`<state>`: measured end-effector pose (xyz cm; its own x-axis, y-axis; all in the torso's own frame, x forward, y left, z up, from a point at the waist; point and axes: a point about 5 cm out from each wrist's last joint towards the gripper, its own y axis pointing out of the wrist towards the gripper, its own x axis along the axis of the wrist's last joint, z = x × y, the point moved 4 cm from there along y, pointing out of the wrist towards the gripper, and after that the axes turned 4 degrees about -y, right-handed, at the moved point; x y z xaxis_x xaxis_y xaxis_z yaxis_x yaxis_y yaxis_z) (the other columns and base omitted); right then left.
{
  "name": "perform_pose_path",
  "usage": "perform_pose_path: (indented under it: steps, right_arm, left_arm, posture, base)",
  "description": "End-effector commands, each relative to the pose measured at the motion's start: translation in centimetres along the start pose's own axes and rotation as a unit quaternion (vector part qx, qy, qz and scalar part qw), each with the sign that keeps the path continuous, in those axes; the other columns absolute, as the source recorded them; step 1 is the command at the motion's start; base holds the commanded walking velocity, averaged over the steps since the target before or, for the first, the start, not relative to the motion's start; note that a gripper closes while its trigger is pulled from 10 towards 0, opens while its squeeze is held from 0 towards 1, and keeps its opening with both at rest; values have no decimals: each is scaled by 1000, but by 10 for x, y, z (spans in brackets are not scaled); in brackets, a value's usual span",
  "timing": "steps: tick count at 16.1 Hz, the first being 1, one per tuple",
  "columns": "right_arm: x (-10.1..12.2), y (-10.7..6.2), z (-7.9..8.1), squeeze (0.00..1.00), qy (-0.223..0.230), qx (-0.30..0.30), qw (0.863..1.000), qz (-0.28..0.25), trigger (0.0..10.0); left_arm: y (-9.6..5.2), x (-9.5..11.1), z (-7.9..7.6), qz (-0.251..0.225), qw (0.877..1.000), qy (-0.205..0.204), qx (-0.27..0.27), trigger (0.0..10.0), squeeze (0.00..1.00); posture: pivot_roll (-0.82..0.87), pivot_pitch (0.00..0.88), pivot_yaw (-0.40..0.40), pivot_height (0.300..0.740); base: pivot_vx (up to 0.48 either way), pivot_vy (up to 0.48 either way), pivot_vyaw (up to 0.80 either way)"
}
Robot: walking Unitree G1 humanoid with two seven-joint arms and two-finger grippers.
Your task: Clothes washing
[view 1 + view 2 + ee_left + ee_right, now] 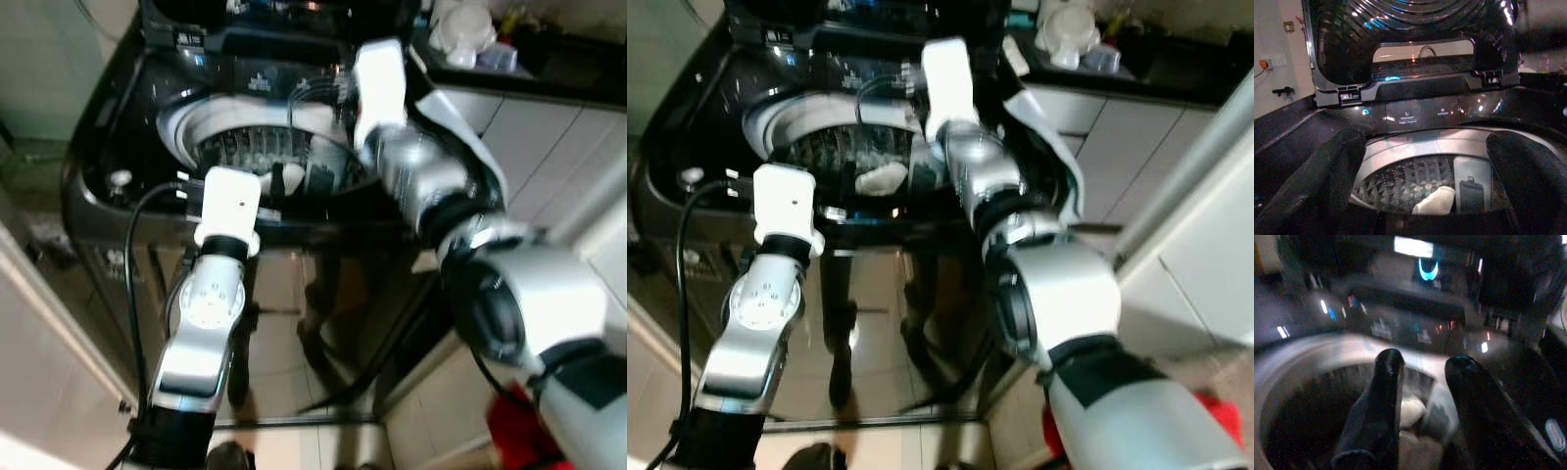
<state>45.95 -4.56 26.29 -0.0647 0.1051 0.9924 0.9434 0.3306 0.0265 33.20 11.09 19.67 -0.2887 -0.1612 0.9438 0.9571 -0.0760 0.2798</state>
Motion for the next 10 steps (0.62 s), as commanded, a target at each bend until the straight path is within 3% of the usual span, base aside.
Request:
perform_pose_path:
  steps: [1,3,4,5,6,8,10]
  right_arm:
    - [12,0,-7,1000,7,-6,1000,-17,10000]
    - [14,-1,-13,1000,-31,-23,999,-30,10000]
    - [24,-2,-16,0,-49,-24,997,-60,10000]
    - [38,-8,-18,0,-97,-25,987,-125,10000]
    - [24,-17,-23,0,-91,-21,983,-156,10000]
    - [-29,-31,-28,0,-54,-32,990,-125,10000]
    - [-79,-50,-23,0,-47,-21,995,-90,10000]
  left_arm:
    - [1,-6,-4,20,1000,13,3,10000,0]
    - [5,-13,-2,37,999,29,18,10000,0]
    - [3,-16,1,43,998,28,25,10000,0]
    - [-3,-27,6,69,997,11,37,10000,0]
    - [-7,-35,11,86,995,3,46,10000,0]
    - [-10,-40,14,93,995,22,42,10000,0]
    - [-9,-41,13,92,995,3,30,10000,0]
  posture:
    - [153,24,-120,740]
    - [146,19,-118,740]
    - [147,18,-119,740]
    - [146,16,-123,740]
    - [140,15,-119,740]
    - [122,8,-108,740]
    - [100,2,-94,740]
  base:
    - [0,0,0]
    - [0,0,0]
    - [0,0,0]
    - [0,0,0]
    - [0,0,0]
    - [0,0,0]
    - [0,240,0]
